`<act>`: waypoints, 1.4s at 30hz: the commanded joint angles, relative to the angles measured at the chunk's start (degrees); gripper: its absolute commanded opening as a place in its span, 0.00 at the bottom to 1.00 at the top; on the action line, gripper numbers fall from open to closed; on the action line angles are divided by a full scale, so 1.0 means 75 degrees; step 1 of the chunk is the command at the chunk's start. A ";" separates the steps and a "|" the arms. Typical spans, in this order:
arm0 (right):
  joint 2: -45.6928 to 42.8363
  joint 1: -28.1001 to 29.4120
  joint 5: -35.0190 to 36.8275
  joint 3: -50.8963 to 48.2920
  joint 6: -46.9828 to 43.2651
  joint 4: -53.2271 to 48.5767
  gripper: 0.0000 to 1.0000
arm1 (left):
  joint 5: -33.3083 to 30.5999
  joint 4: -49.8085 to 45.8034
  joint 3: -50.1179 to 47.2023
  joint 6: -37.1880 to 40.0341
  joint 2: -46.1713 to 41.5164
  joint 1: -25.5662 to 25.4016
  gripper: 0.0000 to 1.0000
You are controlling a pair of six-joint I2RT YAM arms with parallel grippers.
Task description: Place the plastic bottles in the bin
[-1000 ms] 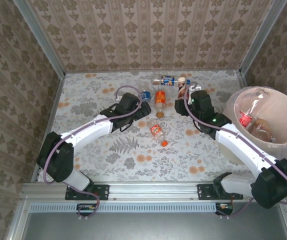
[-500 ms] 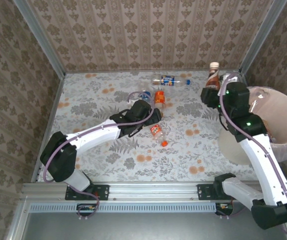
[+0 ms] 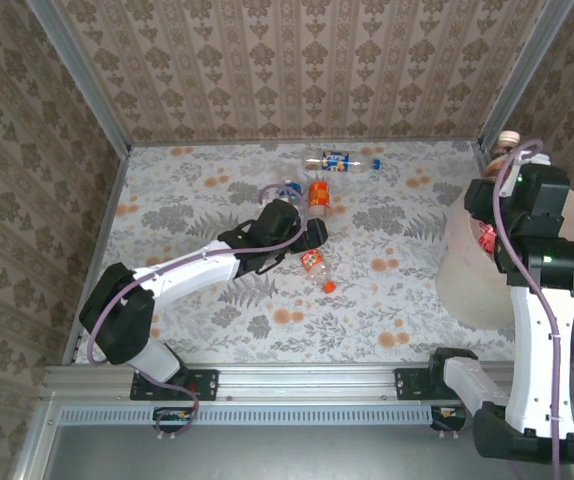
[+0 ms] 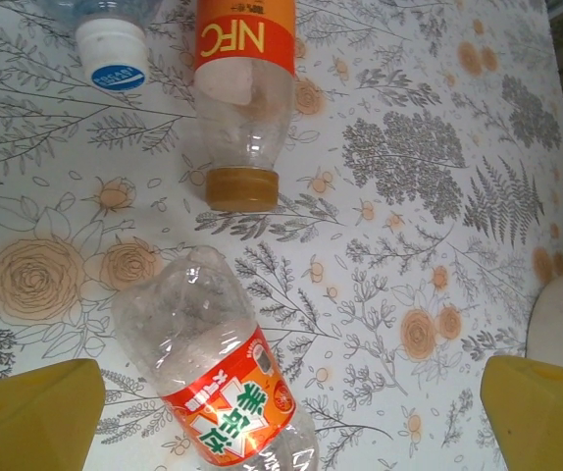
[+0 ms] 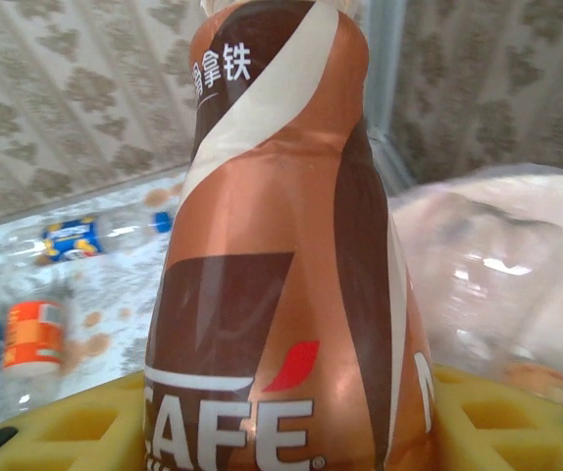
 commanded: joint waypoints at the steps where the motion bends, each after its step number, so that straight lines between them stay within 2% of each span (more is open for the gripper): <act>1: -0.0147 -0.0391 0.0740 0.0318 -0.0278 -0.1087 0.45 | 0.0398 0.0256 0.0132 0.0408 -0.0172 0.0064 1.00; 8: -0.0218 -0.0948 0.1885 0.0378 -0.0618 -0.1747 0.48 | 0.0537 -0.0319 0.0588 0.0405 0.0158 0.0063 1.00; 11: -0.0274 -0.1168 0.2590 0.0284 -0.0739 -0.1781 0.48 | 0.0562 -0.0470 0.0711 0.0425 0.0216 0.0055 1.00; 16: -0.0335 -0.1416 0.3114 -0.0022 -0.0883 -0.1671 0.51 | 0.0571 -0.0636 0.0903 0.0476 0.0303 0.0085 1.00; 19: -0.0291 -0.1499 0.3538 -0.0071 -0.0953 -0.1807 0.64 | 0.0586 -0.0894 0.1153 0.0544 0.0420 0.0078 1.00; 23: -0.0315 -0.1526 0.4093 -0.0073 -0.1003 -0.1828 0.89 | 0.0634 -0.1045 0.1353 0.0620 0.0535 0.0076 1.00; 26: -0.0396 -0.1519 0.4096 -0.0064 -0.1003 -0.1749 0.98 | 0.0670 -0.1070 0.1402 0.0578 0.0627 0.0078 1.00; 30: -0.0449 -0.1528 0.4055 -0.0027 -0.0983 -0.1685 1.00 | 0.0658 -0.1127 0.1402 0.0496 0.0664 0.0078 1.00; 38: -0.0527 -0.1518 0.2852 0.0045 -0.0667 -0.1630 1.00 | 0.0547 -0.1854 0.1575 0.0132 0.0902 0.0081 1.00; 42: -0.0589 -0.1494 0.1800 0.0147 -0.0405 -0.1544 1.00 | 0.0646 -0.1887 0.1431 -0.0044 0.0929 0.0085 1.00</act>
